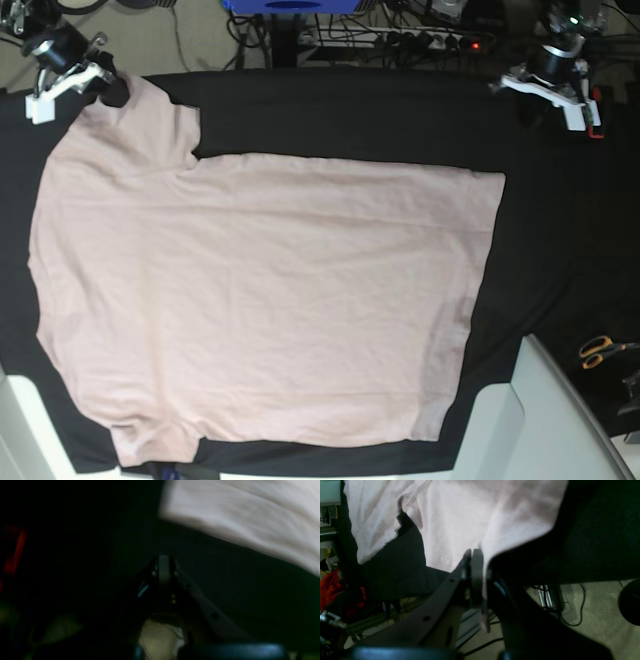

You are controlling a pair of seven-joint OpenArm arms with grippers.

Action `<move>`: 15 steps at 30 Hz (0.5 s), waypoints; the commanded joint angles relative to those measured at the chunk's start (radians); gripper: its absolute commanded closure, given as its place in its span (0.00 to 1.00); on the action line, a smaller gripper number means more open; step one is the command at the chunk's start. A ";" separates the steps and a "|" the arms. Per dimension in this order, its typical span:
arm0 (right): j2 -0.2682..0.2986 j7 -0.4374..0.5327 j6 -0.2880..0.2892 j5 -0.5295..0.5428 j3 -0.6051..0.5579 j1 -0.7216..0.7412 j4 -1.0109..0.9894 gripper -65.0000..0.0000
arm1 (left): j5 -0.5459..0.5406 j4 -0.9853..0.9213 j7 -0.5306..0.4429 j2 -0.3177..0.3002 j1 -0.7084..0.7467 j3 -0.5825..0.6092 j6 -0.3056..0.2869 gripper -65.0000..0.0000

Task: Fold the T-shirt properly
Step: 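Grasp the shirt's shoulder edges with the left and right grippers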

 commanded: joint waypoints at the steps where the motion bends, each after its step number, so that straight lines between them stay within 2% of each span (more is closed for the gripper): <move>1: 0.010 0.009 0.010 0.018 0.002 -0.004 0.010 0.98 | -0.046 -0.007 -0.003 -0.023 -0.012 -0.006 -0.033 0.88; 4: 0.013 0.009 0.010 0.018 0.001 -0.004 0.010 0.99 | -0.115 -0.070 0.040 -0.032 -0.055 -0.006 -0.126 0.62; 6: 0.013 0.008 0.010 0.018 0.001 -0.004 0.010 0.99 | -0.121 -0.107 0.041 -0.027 -0.081 -0.007 -0.166 0.49; 10: 0.014 0.006 0.010 0.018 0.001 -0.004 0.010 0.99 | -0.158 -0.153 0.041 -0.001 -0.131 -0.010 -0.169 0.47; 15: 0.014 0.003 0.010 0.018 -0.001 -0.004 0.010 0.99 | -0.240 -0.222 0.041 0.025 -0.173 -0.093 -0.171 0.47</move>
